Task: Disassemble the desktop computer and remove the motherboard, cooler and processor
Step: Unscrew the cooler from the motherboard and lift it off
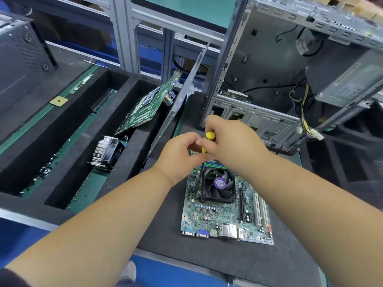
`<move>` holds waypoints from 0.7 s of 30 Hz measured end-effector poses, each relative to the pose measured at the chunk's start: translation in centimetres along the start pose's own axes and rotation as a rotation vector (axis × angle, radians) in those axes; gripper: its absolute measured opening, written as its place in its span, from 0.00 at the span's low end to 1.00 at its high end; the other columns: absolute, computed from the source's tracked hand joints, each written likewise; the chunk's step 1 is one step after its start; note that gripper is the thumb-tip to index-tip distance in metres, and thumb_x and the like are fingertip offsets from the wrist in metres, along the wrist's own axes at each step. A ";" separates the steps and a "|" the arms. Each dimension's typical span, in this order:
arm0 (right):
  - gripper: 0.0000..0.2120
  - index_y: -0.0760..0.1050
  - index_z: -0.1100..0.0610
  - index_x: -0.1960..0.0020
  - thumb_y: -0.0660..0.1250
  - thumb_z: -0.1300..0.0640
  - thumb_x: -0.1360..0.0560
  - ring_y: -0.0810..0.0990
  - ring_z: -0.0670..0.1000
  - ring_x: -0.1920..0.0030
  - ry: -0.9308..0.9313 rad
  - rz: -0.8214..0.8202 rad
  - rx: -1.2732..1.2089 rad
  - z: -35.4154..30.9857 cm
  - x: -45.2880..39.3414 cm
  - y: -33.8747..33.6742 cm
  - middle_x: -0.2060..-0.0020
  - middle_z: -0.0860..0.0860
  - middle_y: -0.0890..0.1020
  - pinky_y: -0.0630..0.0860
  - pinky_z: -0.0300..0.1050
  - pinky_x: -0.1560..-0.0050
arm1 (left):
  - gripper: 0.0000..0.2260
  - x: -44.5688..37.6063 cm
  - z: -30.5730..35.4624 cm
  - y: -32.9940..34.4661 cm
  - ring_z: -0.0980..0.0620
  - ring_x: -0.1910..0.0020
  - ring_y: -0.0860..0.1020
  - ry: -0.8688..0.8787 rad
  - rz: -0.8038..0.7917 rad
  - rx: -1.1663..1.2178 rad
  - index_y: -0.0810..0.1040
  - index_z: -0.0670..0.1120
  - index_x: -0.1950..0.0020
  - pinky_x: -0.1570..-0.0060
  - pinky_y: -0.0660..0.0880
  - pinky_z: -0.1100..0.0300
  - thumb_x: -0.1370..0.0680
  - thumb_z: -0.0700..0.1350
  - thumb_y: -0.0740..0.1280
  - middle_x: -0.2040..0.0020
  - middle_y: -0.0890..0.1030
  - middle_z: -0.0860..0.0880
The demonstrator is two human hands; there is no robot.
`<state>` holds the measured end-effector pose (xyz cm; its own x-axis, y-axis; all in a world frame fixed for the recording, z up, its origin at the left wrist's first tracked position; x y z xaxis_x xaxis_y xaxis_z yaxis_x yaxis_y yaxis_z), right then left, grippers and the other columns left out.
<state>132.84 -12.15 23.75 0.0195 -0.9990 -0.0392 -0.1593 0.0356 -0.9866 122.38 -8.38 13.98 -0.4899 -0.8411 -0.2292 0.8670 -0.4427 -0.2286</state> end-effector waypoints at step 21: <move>0.07 0.72 0.49 0.54 0.69 0.50 0.26 0.72 0.44 0.62 0.112 0.209 -0.499 0.4 2.2 2.3 0.64 0.44 0.73 0.68 0.43 0.63 | 0.18 0.8 0.7 0.4 0.60 0.57 0.81 -0.012 -0.065 0.188 0.84 0.62 0.58 0.54 0.76 0.64 0.30 0.36 0.71 0.59 0.84 0.57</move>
<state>132.89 -14.26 21.35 -0.1637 -0.9695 -0.1827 -0.5976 0.2447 -0.7636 122.37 -9.43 14.38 -0.5454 -0.8119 -0.2084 0.8358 -0.5456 -0.0615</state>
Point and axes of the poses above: each hand's wrist, its own x-axis away from the middle knuckle, its own y-axis out of the palm, z = x × y, the point moved 5 cm from there along -x, towards the middle knuckle
